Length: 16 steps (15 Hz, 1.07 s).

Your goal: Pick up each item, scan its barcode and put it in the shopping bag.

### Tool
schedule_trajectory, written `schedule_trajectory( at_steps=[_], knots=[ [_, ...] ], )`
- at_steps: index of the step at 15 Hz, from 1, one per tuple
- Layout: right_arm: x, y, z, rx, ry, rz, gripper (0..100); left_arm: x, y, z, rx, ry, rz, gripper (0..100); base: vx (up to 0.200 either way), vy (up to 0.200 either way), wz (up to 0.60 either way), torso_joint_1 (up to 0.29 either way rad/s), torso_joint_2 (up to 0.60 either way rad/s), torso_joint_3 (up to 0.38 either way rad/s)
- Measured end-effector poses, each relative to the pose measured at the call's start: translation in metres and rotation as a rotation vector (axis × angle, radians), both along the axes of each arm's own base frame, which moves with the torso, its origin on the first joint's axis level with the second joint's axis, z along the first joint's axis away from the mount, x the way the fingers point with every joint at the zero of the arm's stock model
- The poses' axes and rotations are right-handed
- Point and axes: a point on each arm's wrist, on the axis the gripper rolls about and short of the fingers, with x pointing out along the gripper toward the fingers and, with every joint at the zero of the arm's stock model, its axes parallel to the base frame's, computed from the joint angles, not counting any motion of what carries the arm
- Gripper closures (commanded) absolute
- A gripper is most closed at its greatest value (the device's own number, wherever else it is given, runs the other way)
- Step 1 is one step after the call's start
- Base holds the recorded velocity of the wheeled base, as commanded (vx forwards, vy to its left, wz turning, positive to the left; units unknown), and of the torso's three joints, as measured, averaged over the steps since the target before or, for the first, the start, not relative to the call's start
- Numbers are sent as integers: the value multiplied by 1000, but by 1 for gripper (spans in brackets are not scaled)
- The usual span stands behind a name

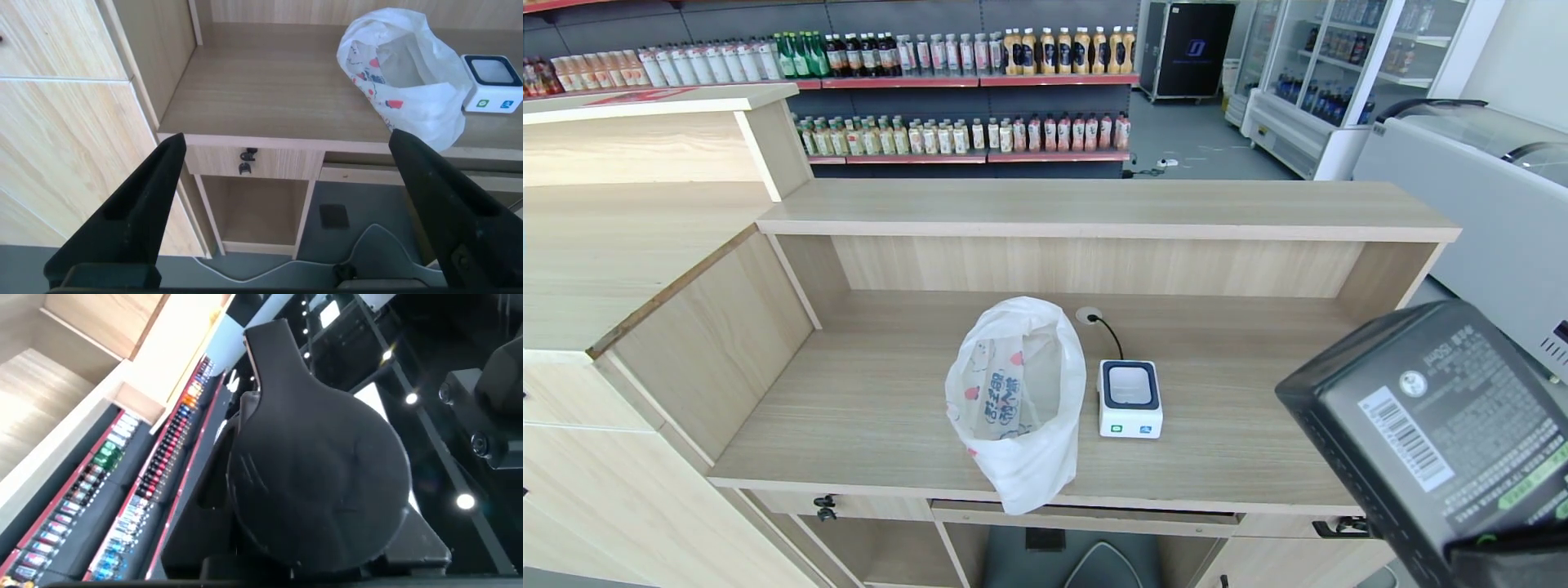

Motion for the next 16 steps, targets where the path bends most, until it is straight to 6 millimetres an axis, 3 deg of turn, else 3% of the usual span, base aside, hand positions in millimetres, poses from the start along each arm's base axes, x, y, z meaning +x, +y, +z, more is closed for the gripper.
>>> schedule_trajectory(
  at_steps=[13, 16],
  knots=[
    [-8, -4, 0, 4, -11, 32, 100, 0, 0, 0, 0, 0, 0, 0, 0, 0, 0, 0, 0, 0],
    [2, -5, 15, 57, 140, -108, 100, 0, 0, 0, 0, 0, 0, 0, 0, 0, 0, 0, 0, 0]
  ],
)
